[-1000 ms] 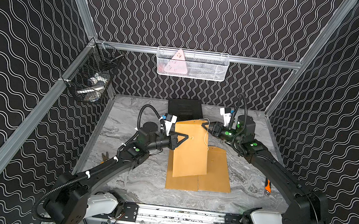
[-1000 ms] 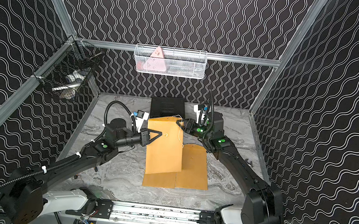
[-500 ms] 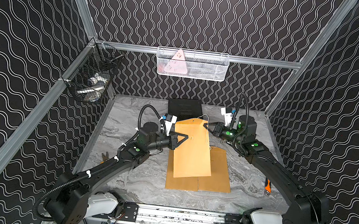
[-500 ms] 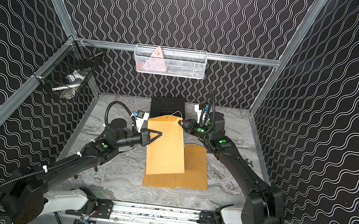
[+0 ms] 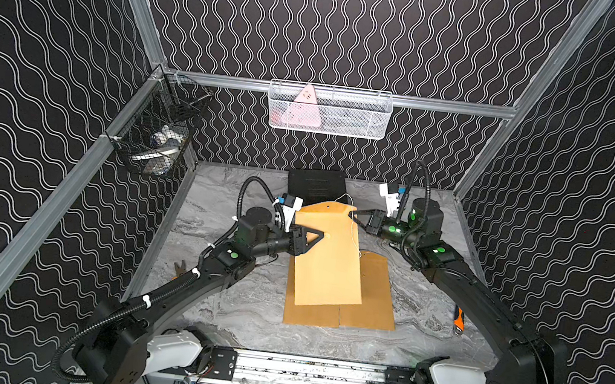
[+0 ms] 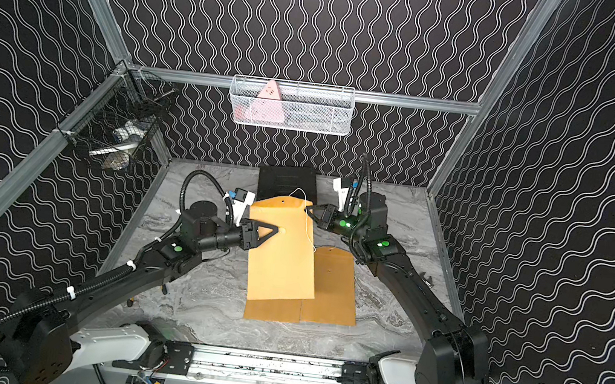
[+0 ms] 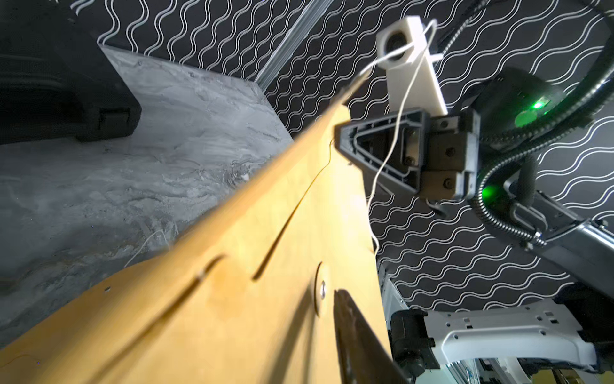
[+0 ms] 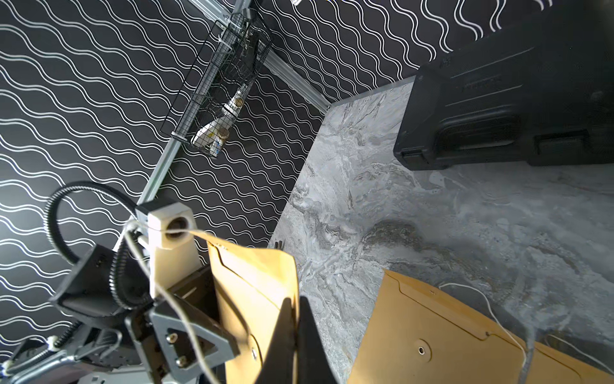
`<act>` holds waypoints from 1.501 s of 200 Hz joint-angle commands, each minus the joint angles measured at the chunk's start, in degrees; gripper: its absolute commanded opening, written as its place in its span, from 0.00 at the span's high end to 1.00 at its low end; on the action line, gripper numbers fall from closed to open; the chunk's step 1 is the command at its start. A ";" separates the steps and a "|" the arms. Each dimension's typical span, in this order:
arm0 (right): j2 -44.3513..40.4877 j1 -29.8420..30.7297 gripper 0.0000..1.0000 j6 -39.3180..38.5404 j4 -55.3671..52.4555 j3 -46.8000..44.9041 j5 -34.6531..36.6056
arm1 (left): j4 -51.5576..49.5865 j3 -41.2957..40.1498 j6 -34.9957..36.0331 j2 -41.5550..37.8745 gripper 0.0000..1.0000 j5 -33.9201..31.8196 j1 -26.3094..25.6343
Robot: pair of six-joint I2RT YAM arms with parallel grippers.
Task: Open the file bag
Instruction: Open the file bag, then place the file bag at the center of the board.
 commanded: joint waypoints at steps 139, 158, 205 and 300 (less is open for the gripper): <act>-1.22 -0.01 1.00 -3.01 -3.23 -0.29 -1.33 | 0.72 3.81 1.95 -0.27 0.75 -2.31 3.76; -0.82 -0.05 1.00 -3.44 -3.73 -0.06 -1.80 | 1.68 3.51 1.43 -0.15 0.77 -2.07 4.03; -0.54 -0.03 1.00 -3.76 -4.17 0.16 -2.21 | 3.16 3.40 0.53 0.88 0.95 -1.05 4.65; -1.32 -0.04 0.81 -4.46 -5.91 -0.29 -3.43 | 3.35 2.79 -0.09 0.46 1.00 -2.40 6.08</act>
